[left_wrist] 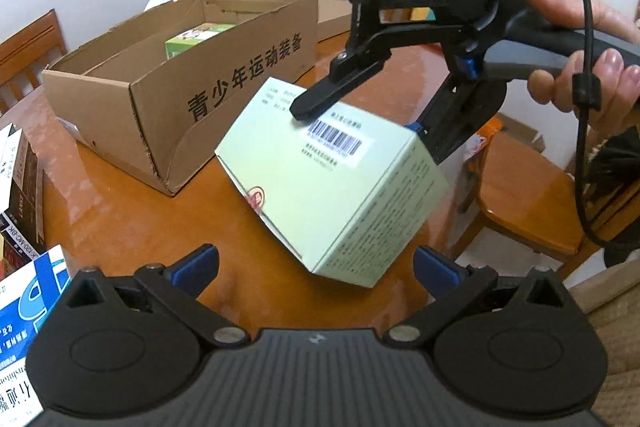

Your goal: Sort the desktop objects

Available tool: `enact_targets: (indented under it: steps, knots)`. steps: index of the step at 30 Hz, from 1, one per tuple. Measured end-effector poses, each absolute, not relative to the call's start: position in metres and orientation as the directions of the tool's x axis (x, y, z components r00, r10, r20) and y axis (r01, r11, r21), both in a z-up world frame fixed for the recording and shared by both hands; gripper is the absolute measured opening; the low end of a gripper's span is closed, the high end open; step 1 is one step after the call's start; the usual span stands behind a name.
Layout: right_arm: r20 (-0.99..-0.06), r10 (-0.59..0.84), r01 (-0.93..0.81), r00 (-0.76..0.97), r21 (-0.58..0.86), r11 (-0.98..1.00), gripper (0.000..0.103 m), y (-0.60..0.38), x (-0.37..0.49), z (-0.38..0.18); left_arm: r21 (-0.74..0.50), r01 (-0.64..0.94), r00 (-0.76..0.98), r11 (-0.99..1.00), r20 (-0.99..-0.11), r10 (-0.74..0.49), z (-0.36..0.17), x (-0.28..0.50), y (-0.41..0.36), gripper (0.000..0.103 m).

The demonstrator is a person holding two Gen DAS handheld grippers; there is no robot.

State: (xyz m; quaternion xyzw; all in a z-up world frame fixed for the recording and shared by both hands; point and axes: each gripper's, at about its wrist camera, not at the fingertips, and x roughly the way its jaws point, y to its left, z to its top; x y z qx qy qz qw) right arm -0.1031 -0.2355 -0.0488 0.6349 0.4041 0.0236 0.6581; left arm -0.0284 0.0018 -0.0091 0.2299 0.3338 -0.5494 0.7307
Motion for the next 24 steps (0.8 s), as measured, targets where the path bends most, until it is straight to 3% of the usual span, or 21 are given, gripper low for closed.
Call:
enact_targets:
  steps: [7,14,21,24]
  knots:
    - [-0.543,0.579,0.466,0.607,0.834,0.295,0.061,-0.264,-0.076,-0.045,-0.045,0.948,0.174,0.314,-0.755,-0.632,-0.013,-0.032,-0.023,0.103]
    - [-0.603,0.588,0.474,0.539,0.794,0.381,0.068,-0.26,-0.055,-0.045,-0.019,0.961,0.164,0.276,-0.763,-0.626,-0.021,-0.041,-0.038,0.103]
    - [-0.75,0.477,0.461,0.458,0.66,0.593,0.072,-0.242,-0.038,-0.03,-0.046,0.966,0.132,0.256,-0.759,-0.637,-0.023,-0.037,-0.038,0.103]
    - [-0.755,0.469,0.458,0.457,0.652,0.604,0.072,-0.24,-0.033,-0.029,-0.06,0.968,0.117,0.245,-0.756,-0.644,-0.024,-0.035,-0.037,0.103]
